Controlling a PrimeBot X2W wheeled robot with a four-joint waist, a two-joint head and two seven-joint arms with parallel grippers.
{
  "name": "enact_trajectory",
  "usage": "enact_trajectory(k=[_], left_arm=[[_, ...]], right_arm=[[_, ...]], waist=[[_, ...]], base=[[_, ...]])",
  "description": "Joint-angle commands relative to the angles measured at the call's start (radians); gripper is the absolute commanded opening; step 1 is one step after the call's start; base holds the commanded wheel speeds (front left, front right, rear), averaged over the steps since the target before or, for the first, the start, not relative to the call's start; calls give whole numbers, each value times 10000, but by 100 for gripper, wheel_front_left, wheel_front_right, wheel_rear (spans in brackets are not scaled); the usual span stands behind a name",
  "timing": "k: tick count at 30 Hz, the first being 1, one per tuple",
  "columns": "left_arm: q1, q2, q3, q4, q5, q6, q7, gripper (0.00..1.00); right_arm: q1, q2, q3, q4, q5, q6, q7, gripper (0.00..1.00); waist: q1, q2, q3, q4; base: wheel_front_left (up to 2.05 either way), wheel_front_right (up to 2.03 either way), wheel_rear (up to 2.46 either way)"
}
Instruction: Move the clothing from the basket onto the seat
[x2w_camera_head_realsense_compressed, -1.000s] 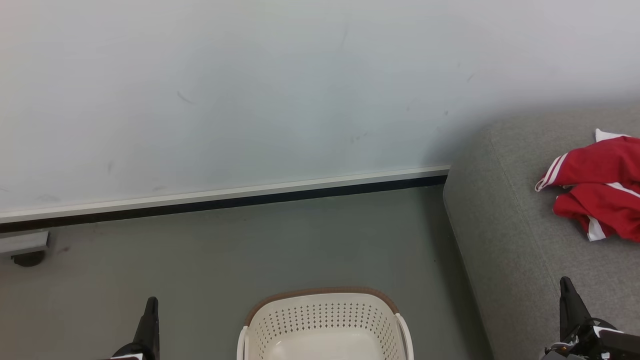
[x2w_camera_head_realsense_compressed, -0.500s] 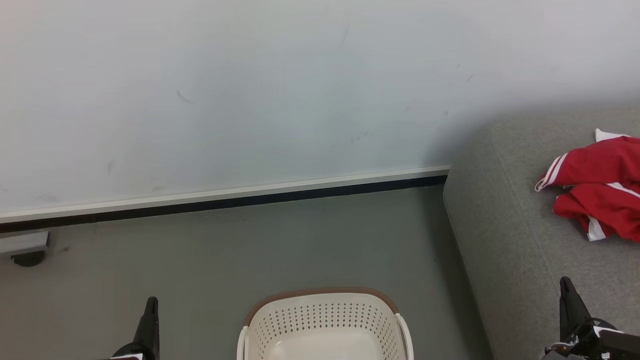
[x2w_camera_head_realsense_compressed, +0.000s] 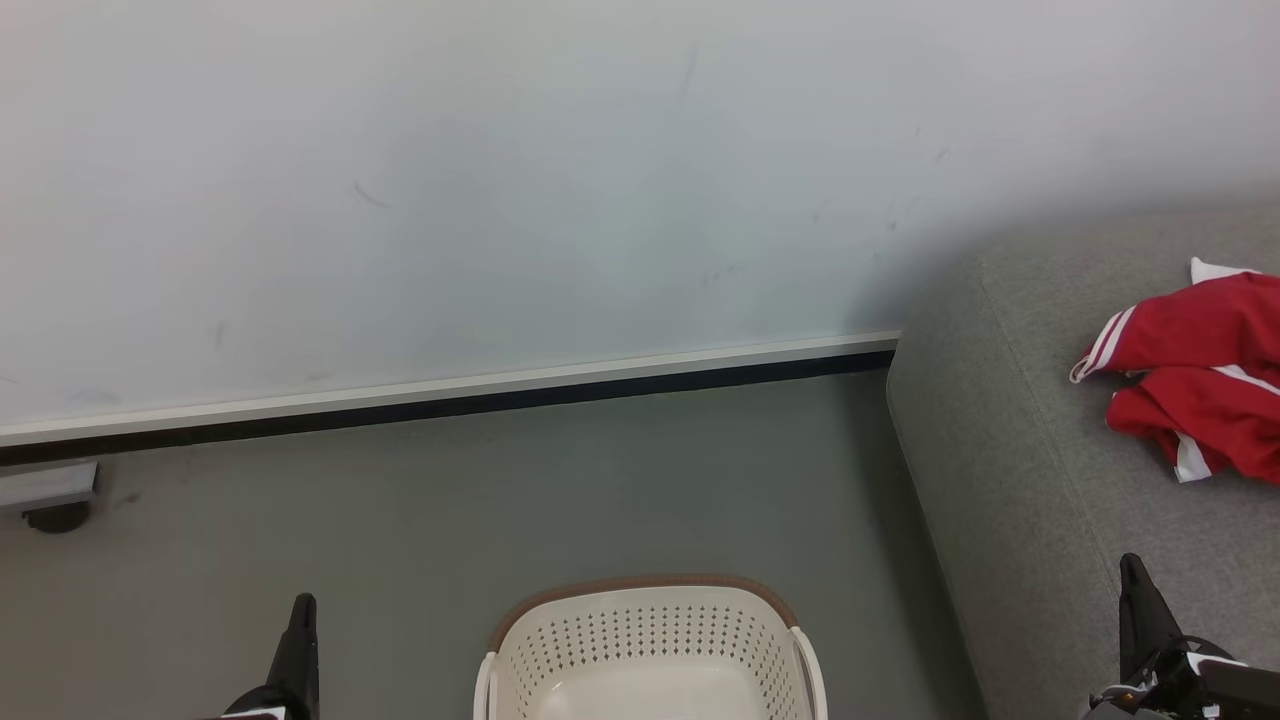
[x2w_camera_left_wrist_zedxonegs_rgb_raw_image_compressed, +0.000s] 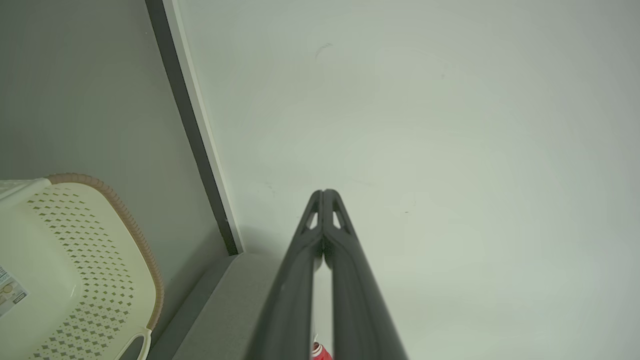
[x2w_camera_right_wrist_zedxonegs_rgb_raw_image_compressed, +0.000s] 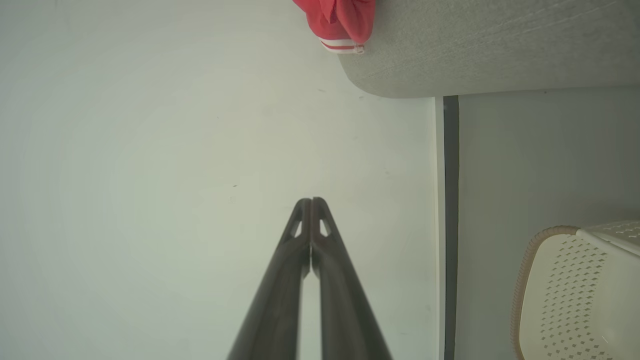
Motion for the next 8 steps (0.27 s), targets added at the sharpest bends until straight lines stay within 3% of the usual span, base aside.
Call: enact_trajectory(k=[1,8], left_arm=[[-45,-2,23,22,-54,-24,36,0],[-45,-2,23,22,-54,-24,36,0]], right_arm=[[5,37,-14,-1,-53,4,29,0],[5,40,-16,-1,-55,4,31,0]], waist=[[0,0,0,0],[0,0,0,0]], base=[[0,0,0],[0,0,0]])
